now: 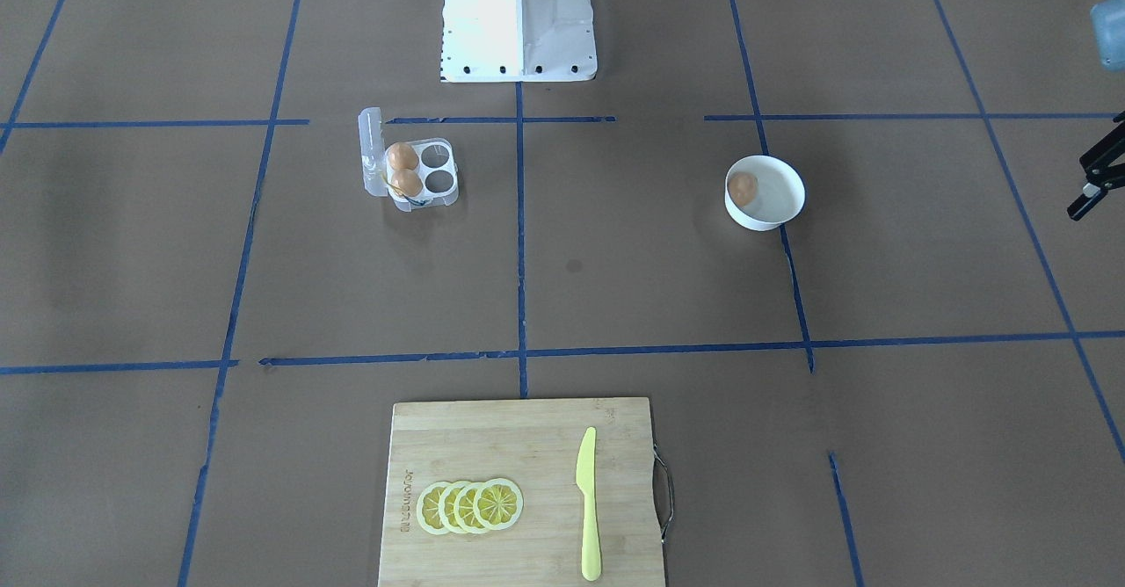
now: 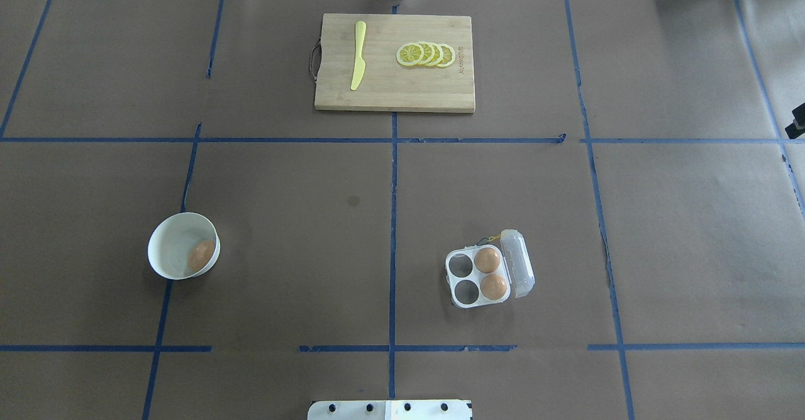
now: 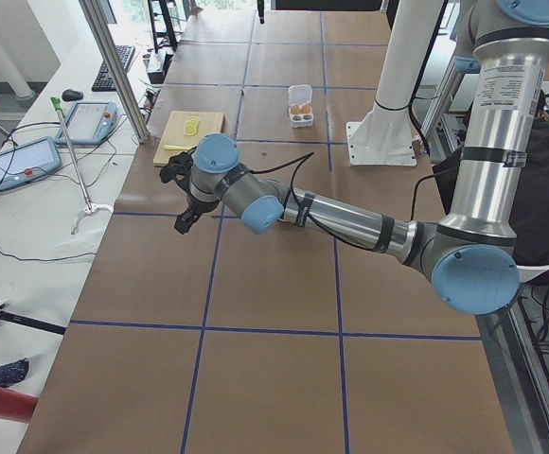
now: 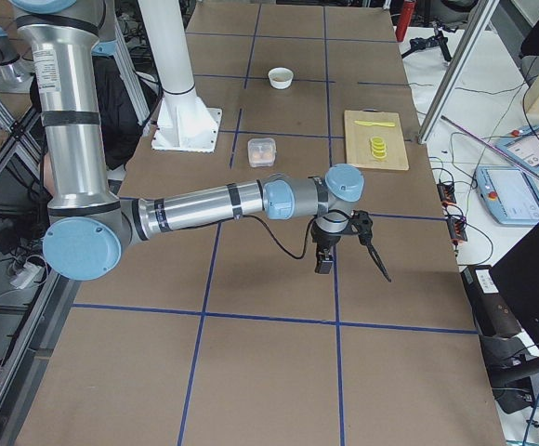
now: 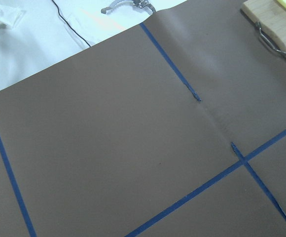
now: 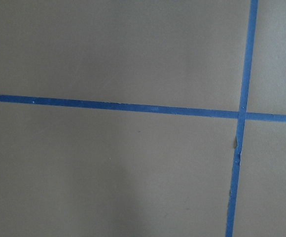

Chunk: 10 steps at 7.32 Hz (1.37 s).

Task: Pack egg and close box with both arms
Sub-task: 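Move the left gripper over the white bowl toward the brown egg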

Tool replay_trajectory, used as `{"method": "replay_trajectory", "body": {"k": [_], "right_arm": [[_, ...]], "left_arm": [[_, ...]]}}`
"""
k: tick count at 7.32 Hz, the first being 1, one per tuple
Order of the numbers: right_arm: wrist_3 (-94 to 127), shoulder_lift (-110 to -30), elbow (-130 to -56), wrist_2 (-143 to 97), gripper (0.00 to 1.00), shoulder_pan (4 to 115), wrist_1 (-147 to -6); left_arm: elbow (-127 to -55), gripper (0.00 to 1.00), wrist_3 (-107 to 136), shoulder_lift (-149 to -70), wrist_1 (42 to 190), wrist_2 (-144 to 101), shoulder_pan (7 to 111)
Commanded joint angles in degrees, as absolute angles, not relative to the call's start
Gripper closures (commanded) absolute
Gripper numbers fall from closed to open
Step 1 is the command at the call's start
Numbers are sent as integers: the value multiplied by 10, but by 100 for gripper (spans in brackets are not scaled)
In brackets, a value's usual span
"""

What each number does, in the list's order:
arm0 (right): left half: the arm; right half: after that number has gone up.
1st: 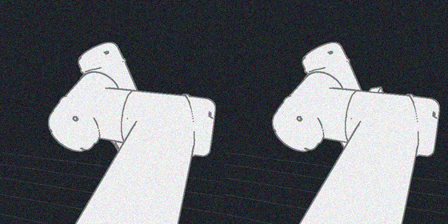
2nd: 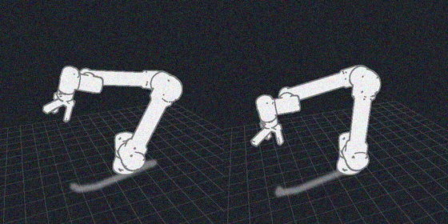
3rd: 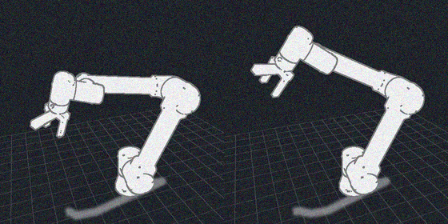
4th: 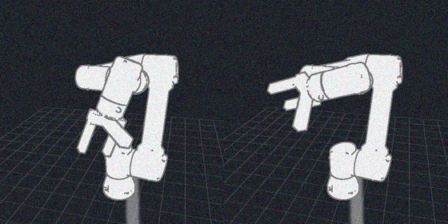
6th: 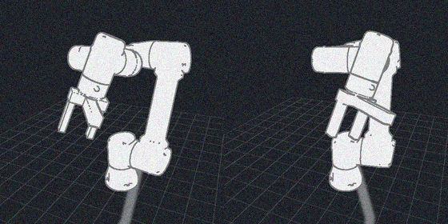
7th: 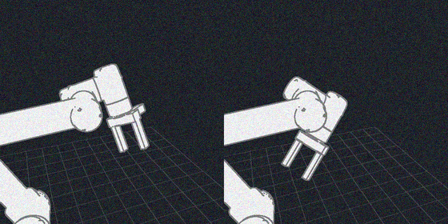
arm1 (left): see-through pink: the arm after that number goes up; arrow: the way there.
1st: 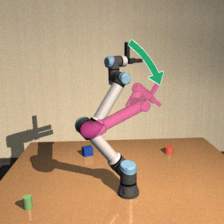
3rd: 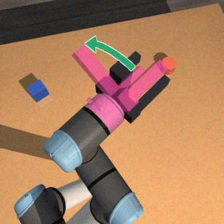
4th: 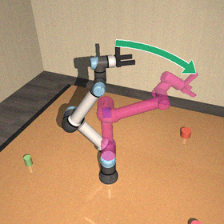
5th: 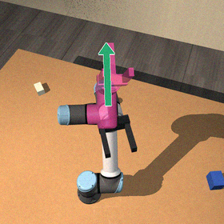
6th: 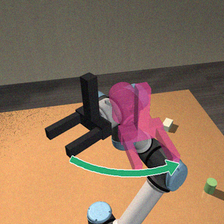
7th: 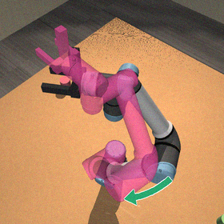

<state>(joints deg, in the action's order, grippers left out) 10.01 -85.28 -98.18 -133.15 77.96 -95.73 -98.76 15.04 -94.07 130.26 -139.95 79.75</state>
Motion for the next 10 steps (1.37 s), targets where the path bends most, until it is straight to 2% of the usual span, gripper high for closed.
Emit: {"method": "replay_trajectory", "body": {"k": [1, 3, 4, 5, 6, 8, 10], "right_arm": [[100, -853, -984, -1332, 0, 780, -957], [100, -857, -984, -1332, 0, 780, -958], [100, -859, -984, -1332, 0, 780, -958], [100, -860, -984, -1332, 0, 780, -958], [100, -860, -984, -1333, 0, 780, -958], [100, -861, -983, -1333, 0, 780, -958], [99, -861, -983, -1332, 0, 780, -958]], "left_arm": [[-1006, 0, 303, -919, 1397, -1425, 723], [-1072, 0, 493, -890, 1397, -1293, 612], [-1087, 6, 596, -887, 1395, -1228, 545], [-1094, 20, 677, -887, 1393, -1177, 490], [-1101, 27, 711, -887, 1377, -1141, 454], [-1154, 27, 728, -893, 1232, -1073, 394], [-1154, 27, 723, -888, 1220, -1046, 351]]}}
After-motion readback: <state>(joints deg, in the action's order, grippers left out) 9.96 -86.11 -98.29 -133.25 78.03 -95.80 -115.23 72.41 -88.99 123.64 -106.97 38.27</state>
